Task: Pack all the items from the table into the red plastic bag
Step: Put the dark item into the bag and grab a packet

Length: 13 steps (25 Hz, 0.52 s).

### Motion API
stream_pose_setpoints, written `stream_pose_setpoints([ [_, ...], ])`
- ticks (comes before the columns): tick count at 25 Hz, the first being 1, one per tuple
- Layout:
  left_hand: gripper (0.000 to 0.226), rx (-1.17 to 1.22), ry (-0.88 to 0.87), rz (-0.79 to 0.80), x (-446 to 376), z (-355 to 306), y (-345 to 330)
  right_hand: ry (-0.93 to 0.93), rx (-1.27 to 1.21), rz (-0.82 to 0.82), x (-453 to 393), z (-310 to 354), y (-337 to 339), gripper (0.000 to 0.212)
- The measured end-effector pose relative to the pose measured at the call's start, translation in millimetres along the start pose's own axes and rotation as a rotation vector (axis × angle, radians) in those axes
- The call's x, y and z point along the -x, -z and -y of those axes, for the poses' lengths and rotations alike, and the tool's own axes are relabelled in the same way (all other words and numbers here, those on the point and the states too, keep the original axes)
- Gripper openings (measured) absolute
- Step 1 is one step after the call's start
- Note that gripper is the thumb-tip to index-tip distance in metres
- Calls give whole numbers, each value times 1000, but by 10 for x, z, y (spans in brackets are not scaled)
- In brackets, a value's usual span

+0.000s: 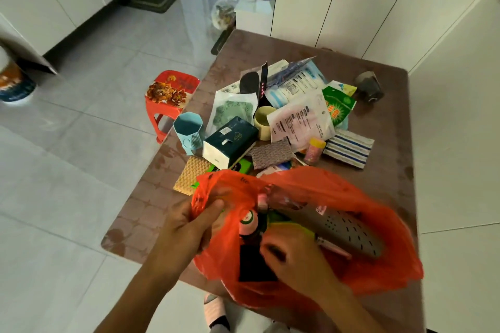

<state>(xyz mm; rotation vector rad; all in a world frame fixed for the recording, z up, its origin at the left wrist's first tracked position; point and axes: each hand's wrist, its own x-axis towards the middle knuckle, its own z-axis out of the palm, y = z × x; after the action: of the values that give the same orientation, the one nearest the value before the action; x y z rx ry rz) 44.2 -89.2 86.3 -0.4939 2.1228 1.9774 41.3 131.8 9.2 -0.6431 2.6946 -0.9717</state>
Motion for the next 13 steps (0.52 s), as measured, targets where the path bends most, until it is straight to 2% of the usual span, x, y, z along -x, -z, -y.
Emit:
stream_pose_setpoints([
  [1, 45, 4, 21, 22, -5, 33, 4, -18, -119, -194, -169, 54, 199, 11],
  [2, 41, 21, 41, 39, 1, 39, -22, -45, -197, -369, -404, 46, 395, 9],
  [3, 34, 59, 59, 69, 15, 27, -60, -91, -205, -465, -702, -38, 548, 6],
  [4, 30, 105, 76, 108, 24, 7, -105, -126, -109, -467, -1049, -192, 649, 8],
  [5, 30, 158, 96, 150, 26, -20, -156, -171, 30, -359, -1393, -419, 668, 19],
  [7, 39, 293, 146, 219, -3, -41, -239, -293, 324, 69, -1878, -900, 486, 49],
  [8, 48, 371, 180, 248, -25, -27, -252, -313, 477, 254, -2008, -1089, 352, 58],
  [9, 54, 439, 207, 283, -37, -39, -261, -302, 601, 346, -2055, -1237, 218, 60],
  [11, 61, 499, 216, 329, -63, -24, -278, -256, 704, 260, -2093, -1374, 82, 45],
  [13, 58, 490, 213, 299, -67, -25, -306, -200, 620, 62, -2111, -1321, 159, 27],
])
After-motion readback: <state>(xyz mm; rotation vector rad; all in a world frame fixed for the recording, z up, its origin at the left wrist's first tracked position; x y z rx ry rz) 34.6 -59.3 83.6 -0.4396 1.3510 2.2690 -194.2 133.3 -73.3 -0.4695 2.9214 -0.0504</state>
